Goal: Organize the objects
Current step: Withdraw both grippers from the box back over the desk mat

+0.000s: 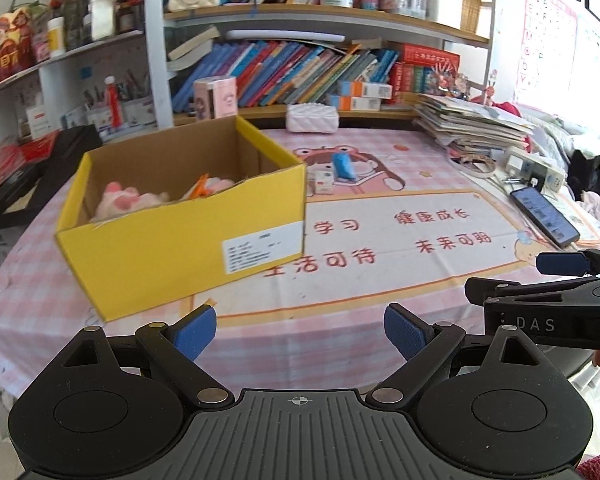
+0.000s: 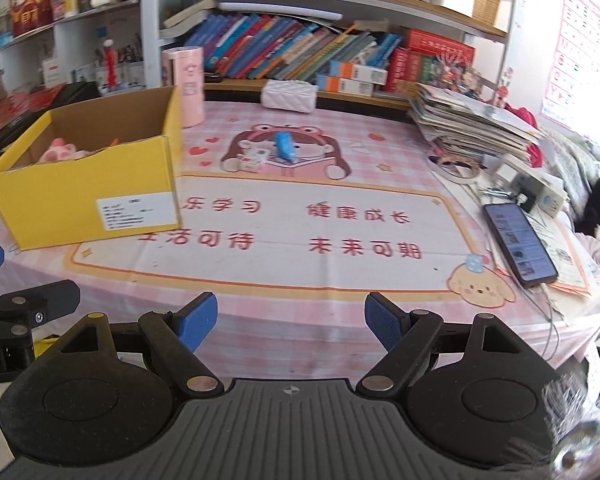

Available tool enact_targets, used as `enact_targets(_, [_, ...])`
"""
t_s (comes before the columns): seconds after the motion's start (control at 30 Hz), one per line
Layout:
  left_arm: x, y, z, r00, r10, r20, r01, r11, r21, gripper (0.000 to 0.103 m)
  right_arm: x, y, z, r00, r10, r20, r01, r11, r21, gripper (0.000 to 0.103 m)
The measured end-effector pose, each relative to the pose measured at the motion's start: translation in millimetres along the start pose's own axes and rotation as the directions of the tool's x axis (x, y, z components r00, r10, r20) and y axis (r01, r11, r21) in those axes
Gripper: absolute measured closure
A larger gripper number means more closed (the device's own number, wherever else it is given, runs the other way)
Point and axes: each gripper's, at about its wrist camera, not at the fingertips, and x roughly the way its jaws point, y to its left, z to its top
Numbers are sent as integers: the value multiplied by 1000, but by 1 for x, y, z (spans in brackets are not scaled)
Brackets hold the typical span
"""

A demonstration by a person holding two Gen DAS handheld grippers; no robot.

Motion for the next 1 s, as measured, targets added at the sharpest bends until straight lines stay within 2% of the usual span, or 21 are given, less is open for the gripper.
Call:
enact_targets(0.53, [42,-21,26,1000,0,-22,0,1000,-2,10,38,-28,20,1000,6,-24,-6,1000,-6,23])
enact_targets(1.0, [90,-52,64,999,28,-27,-29,999,-25,10,85,-68,58,998,49,-37,-51,998,-41,25])
